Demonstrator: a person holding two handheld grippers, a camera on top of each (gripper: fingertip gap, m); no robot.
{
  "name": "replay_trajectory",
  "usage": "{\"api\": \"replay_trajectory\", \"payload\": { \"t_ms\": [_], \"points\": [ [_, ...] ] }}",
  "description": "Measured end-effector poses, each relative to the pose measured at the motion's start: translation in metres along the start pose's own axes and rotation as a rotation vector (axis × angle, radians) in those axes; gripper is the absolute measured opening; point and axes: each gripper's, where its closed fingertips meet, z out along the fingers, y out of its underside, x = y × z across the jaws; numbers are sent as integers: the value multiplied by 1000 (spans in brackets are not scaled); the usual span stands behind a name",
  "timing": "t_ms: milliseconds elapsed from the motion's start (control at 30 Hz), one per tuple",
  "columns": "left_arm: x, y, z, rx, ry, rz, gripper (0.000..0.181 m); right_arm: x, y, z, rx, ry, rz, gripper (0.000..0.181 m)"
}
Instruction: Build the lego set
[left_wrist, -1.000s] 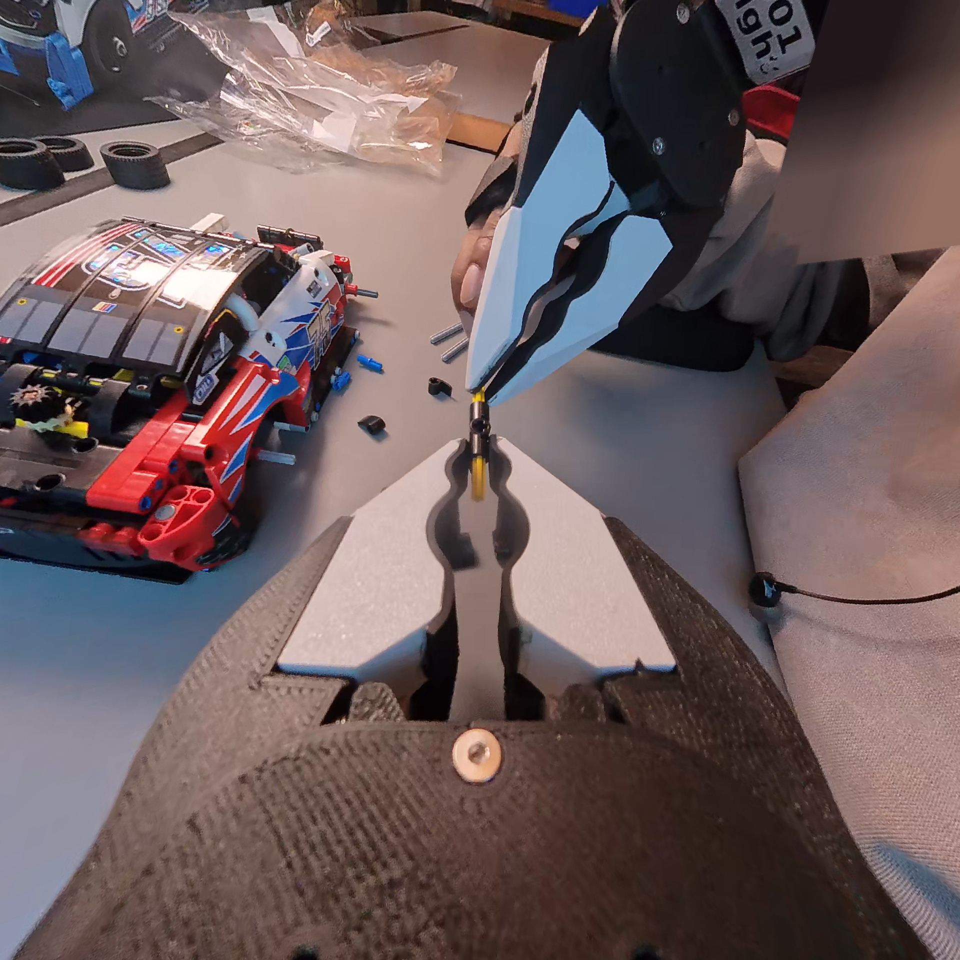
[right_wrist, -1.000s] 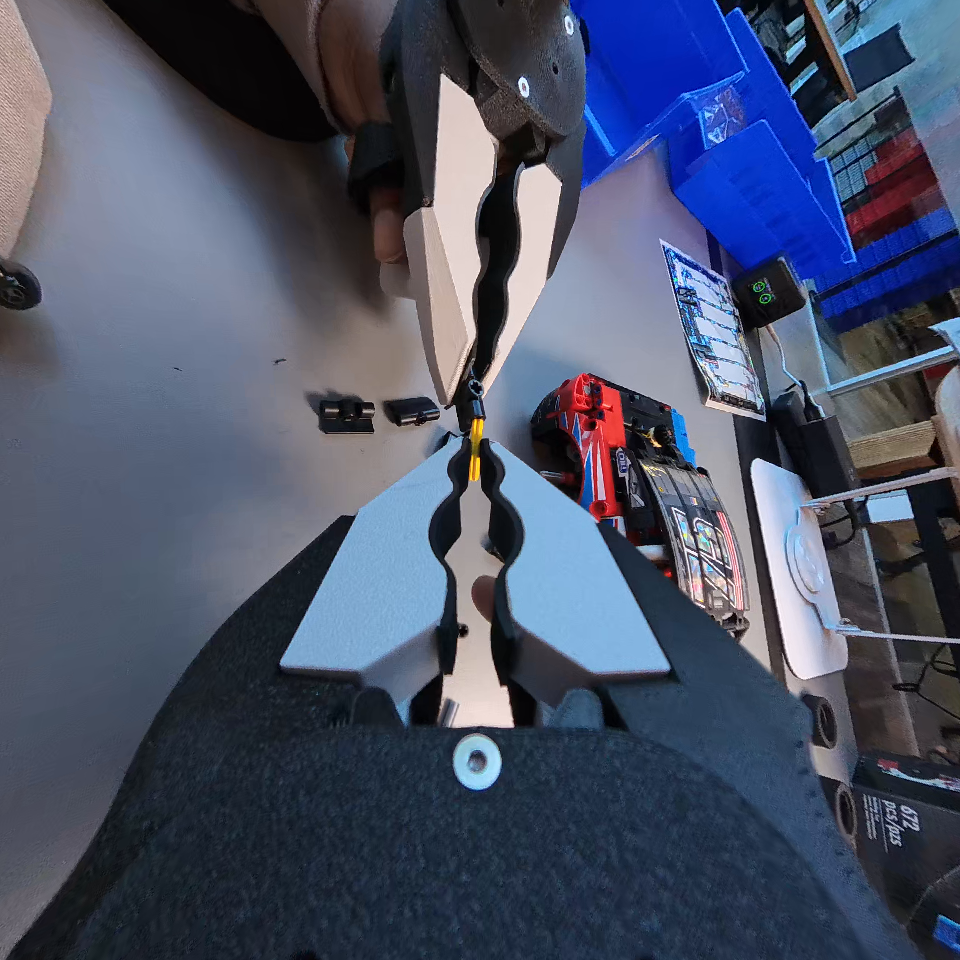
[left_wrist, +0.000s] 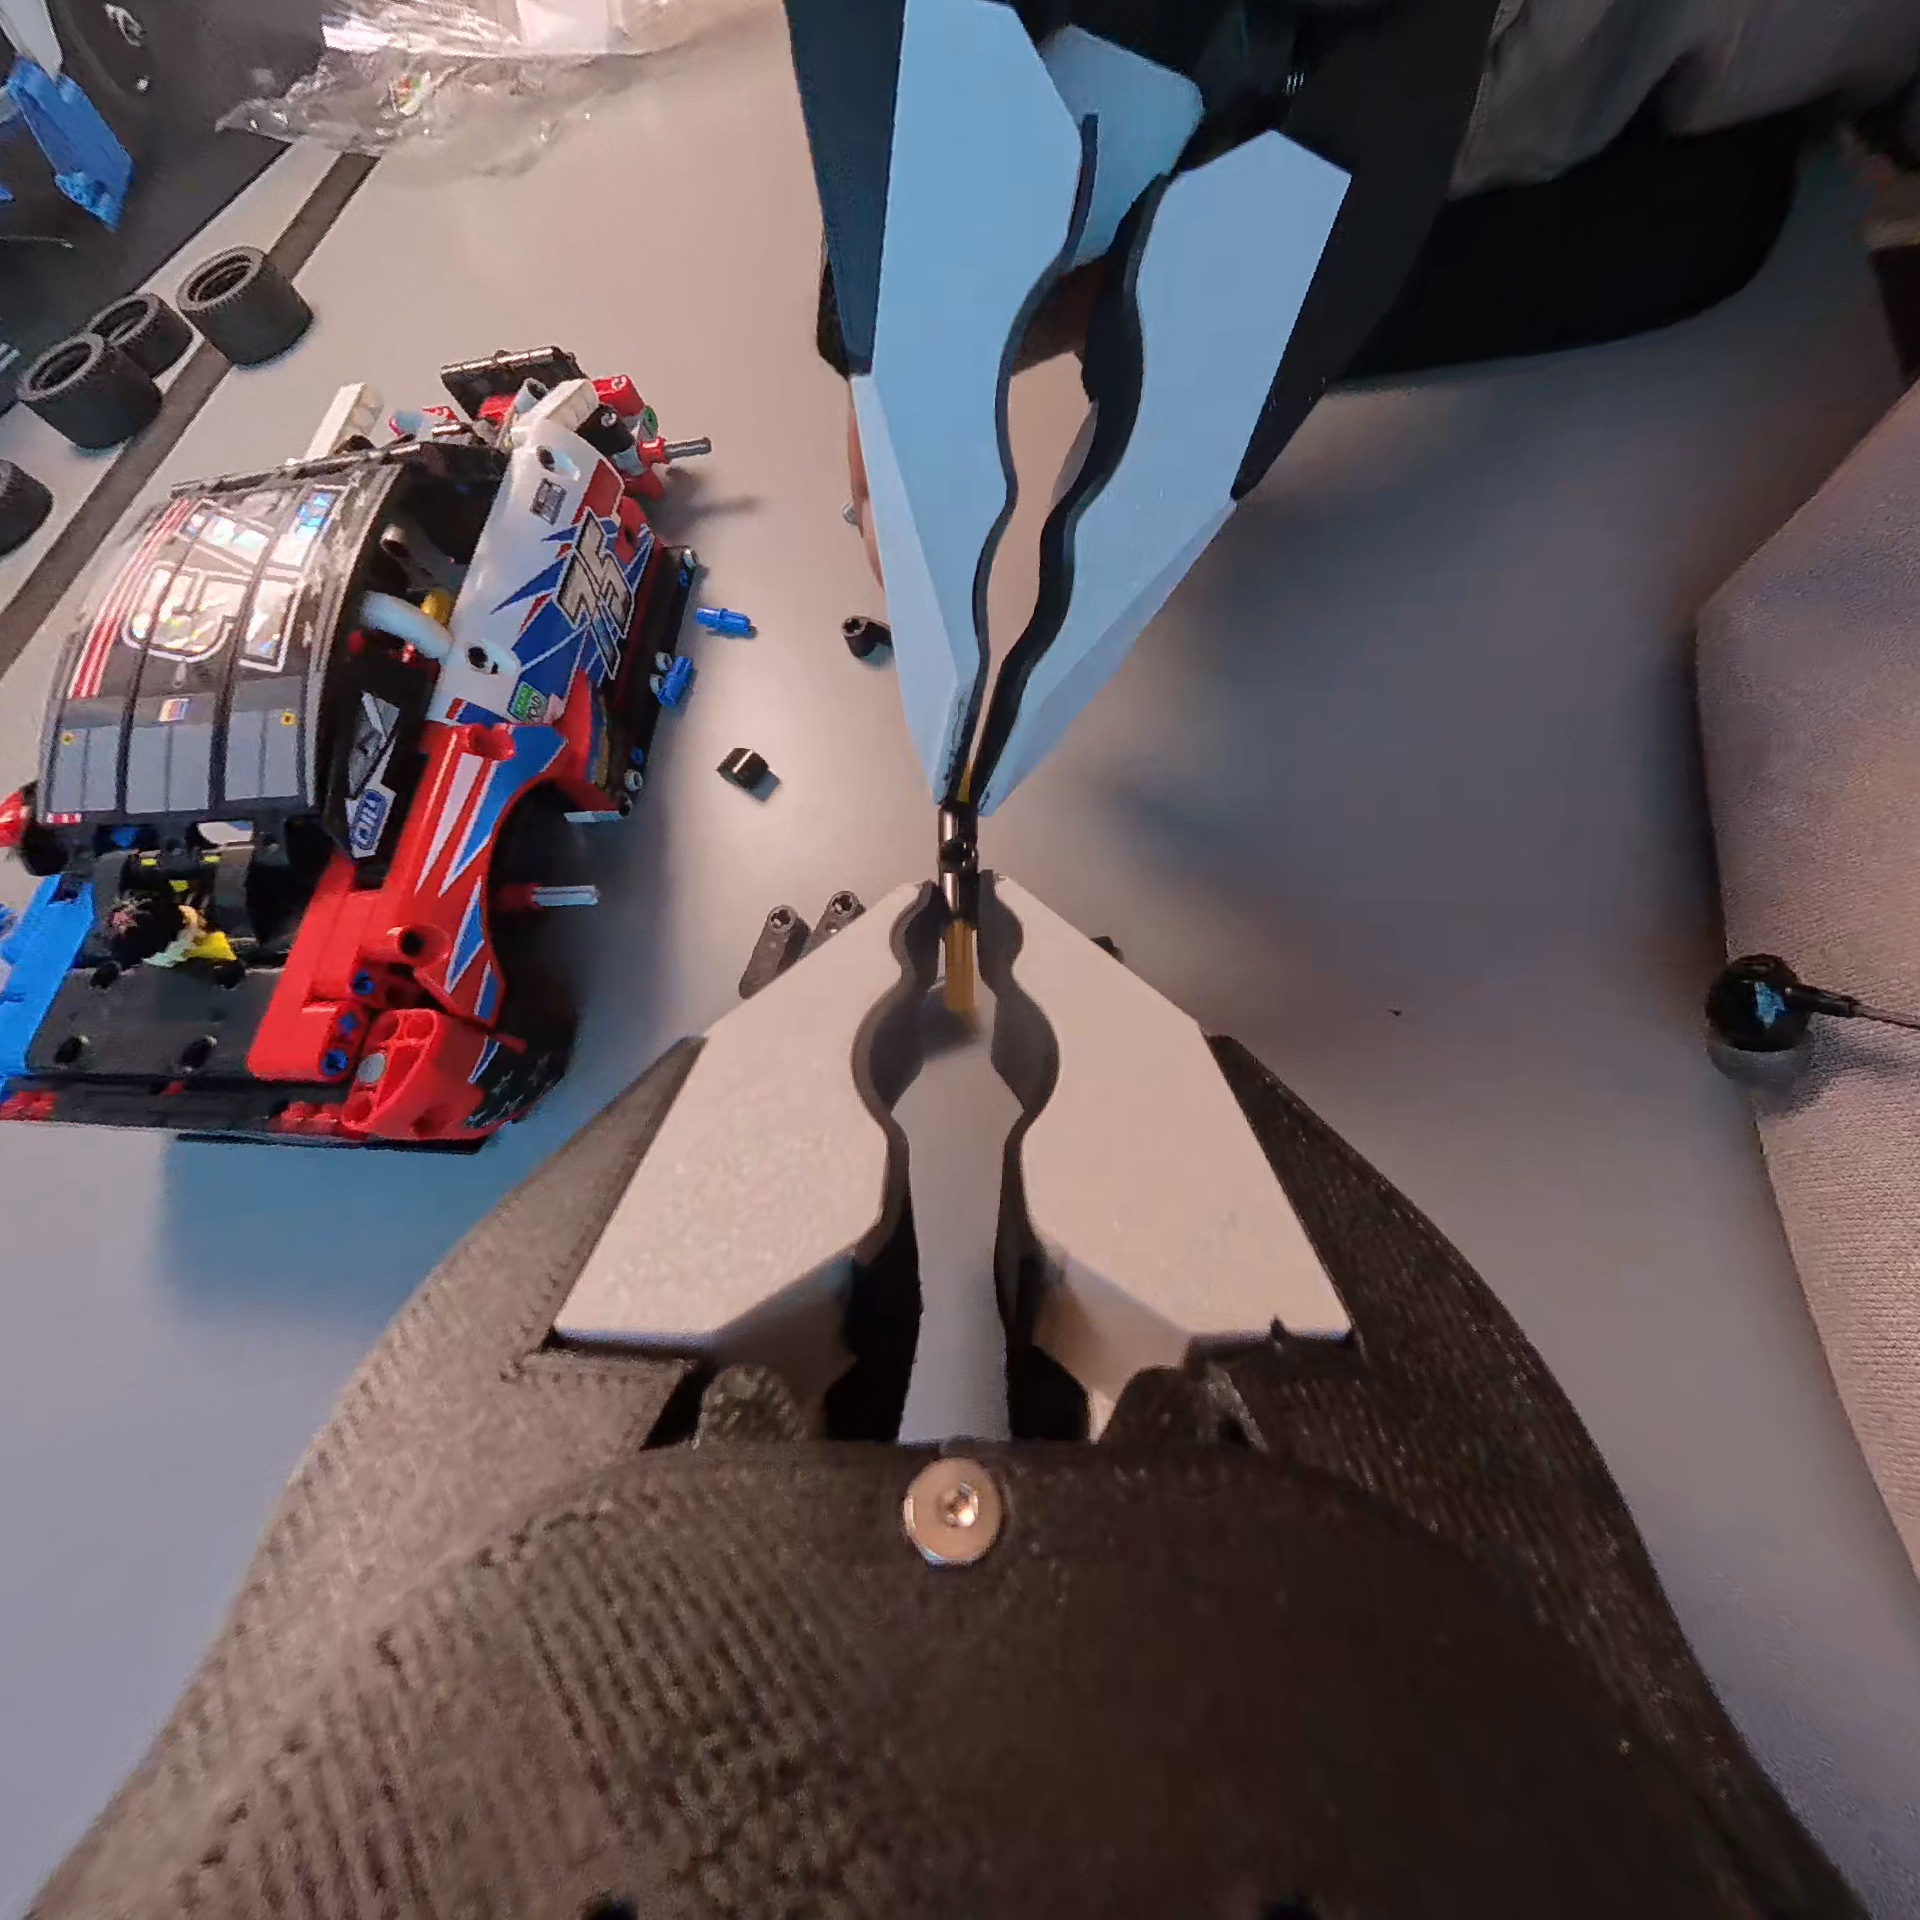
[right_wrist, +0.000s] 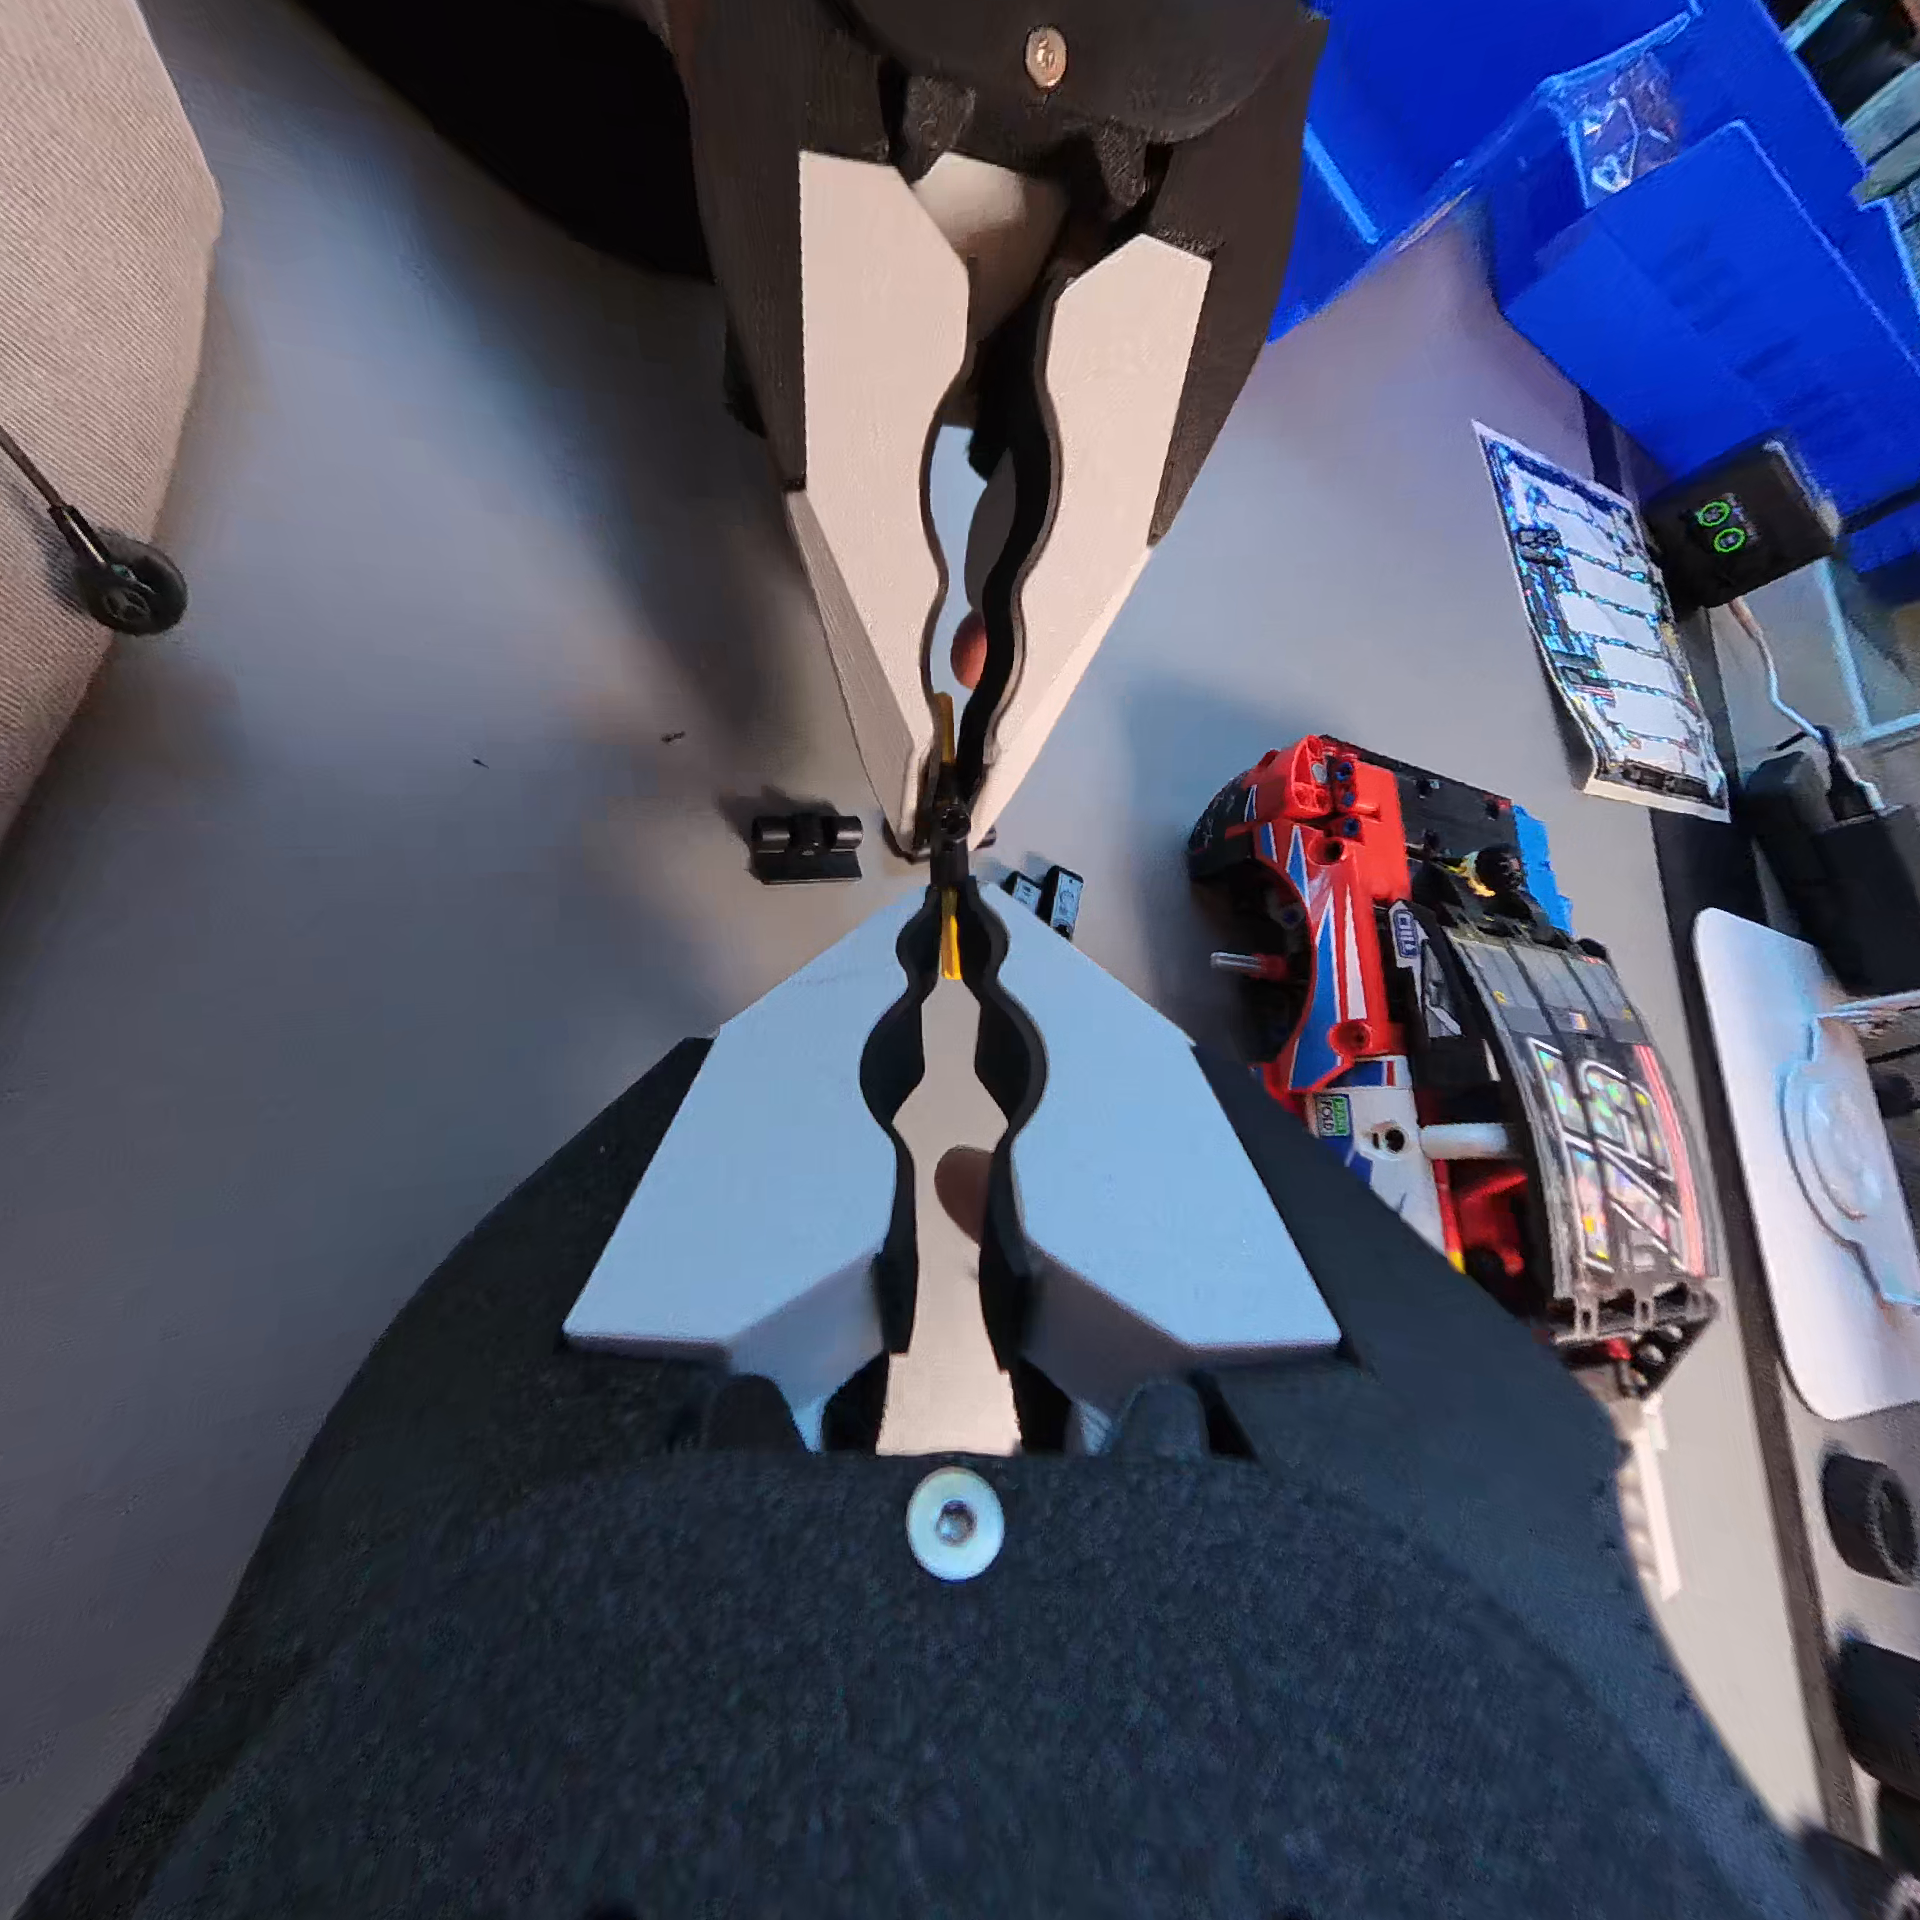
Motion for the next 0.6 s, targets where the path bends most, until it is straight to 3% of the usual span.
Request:
{"api": "replay_trajectory", "payload": {
  "t_ms": [133, 233, 333, 600],
  "points": [
    [-7, -10, -5, 84, 34, -95, 5, 12, -7, -7, 121, -11, 135, 2],
    [-19, -23, -16, 163, 14, -117, 5, 30, -11, -27, 254, -43, 298, 15],
    [-17, -29, -20, 207, 23, -123, 5, 29, -17, -36, 377, -104, 409, 11],
    [-3, -35, -21, 216, 43, -80, 5, 17, -24, -34, 416, -190, 435, 2]
  ]
}}
